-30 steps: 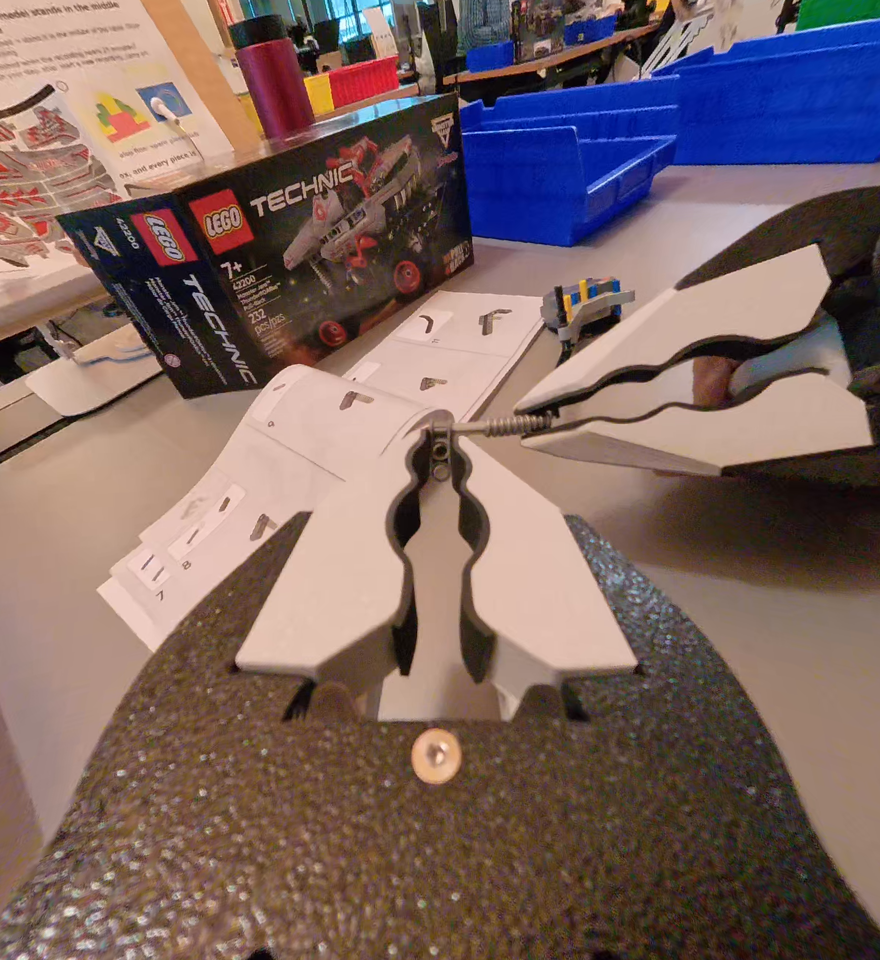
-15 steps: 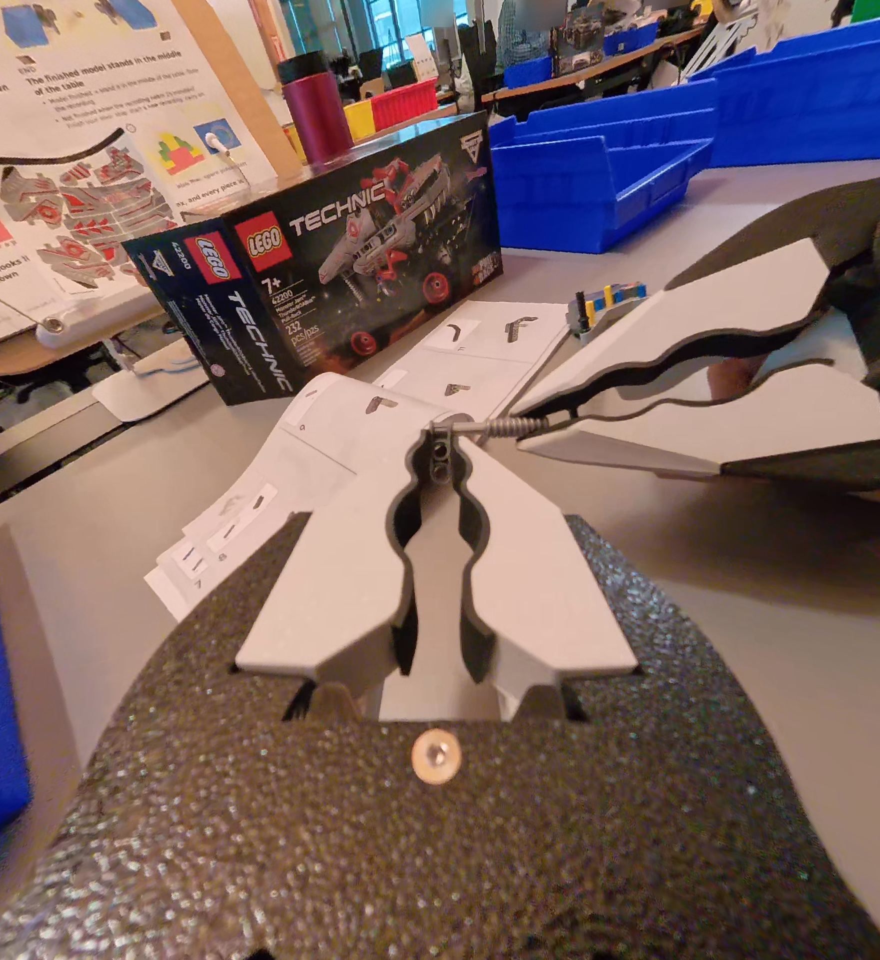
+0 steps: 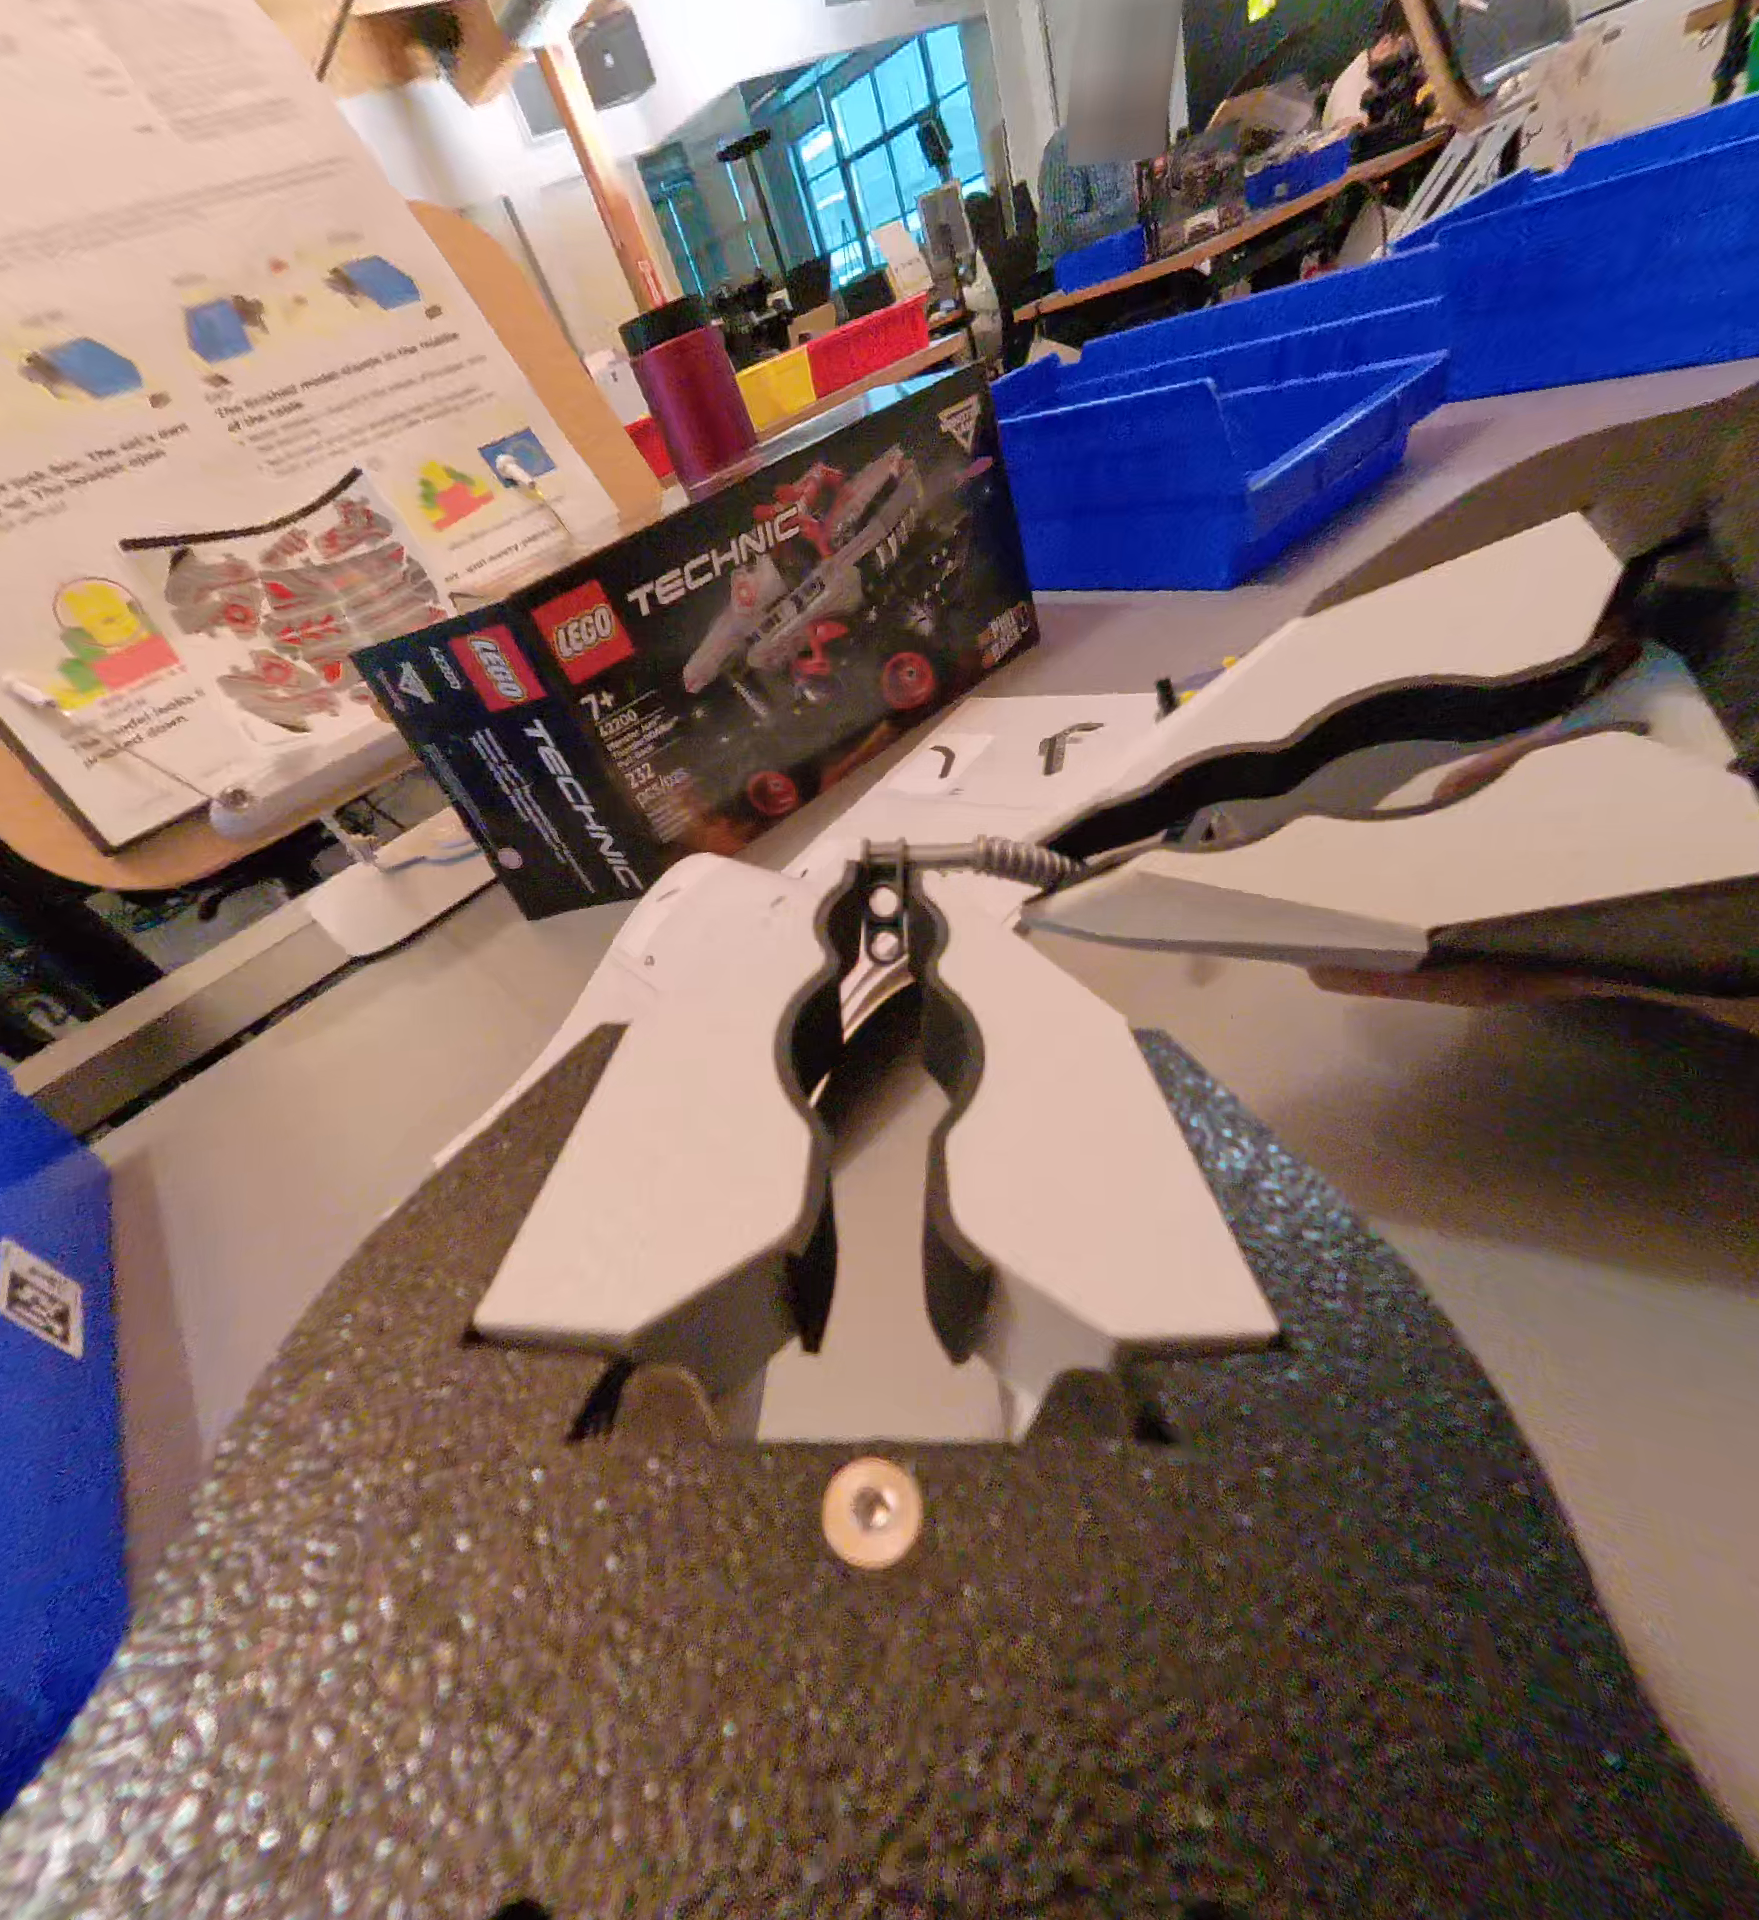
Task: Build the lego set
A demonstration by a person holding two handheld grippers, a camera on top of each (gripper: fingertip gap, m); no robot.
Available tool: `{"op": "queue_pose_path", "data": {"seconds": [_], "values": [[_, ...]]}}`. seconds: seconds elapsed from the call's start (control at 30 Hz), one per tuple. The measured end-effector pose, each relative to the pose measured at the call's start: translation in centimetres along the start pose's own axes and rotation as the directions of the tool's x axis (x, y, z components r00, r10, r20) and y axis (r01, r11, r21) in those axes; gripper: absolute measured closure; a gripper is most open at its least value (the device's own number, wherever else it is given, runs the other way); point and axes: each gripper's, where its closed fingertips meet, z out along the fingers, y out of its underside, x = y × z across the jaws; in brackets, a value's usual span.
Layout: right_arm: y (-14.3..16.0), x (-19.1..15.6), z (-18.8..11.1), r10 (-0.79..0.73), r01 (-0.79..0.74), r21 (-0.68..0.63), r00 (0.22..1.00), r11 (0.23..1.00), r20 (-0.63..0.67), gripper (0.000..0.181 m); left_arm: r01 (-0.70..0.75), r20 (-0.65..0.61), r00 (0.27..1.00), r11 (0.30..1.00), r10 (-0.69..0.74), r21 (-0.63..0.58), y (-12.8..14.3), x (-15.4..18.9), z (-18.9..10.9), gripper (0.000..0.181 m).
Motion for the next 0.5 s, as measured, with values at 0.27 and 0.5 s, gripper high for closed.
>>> {"op": "queue_pose_path", "data": {"seconds": [0.27, 0.5], "values": [[1.1, -0.4, 0.9, -0.051, 0.051, -0.079, 0.999, 0.996, 0.009, 0.177, -0.247, 0.141, 0.957, 0.966, 0.255, -0.075, 0.7, -0.5, -0.1, 0.175], [-0.1, 0.2, 0.8, -0.019, 0.019, -0.003, 0.999, 1.000, -0.037, 0.175, -0.340, 0.229, 0.913, 0.940, 0.339, -0.035, -0.8, -0.6, -0.6, 0.175]]}}
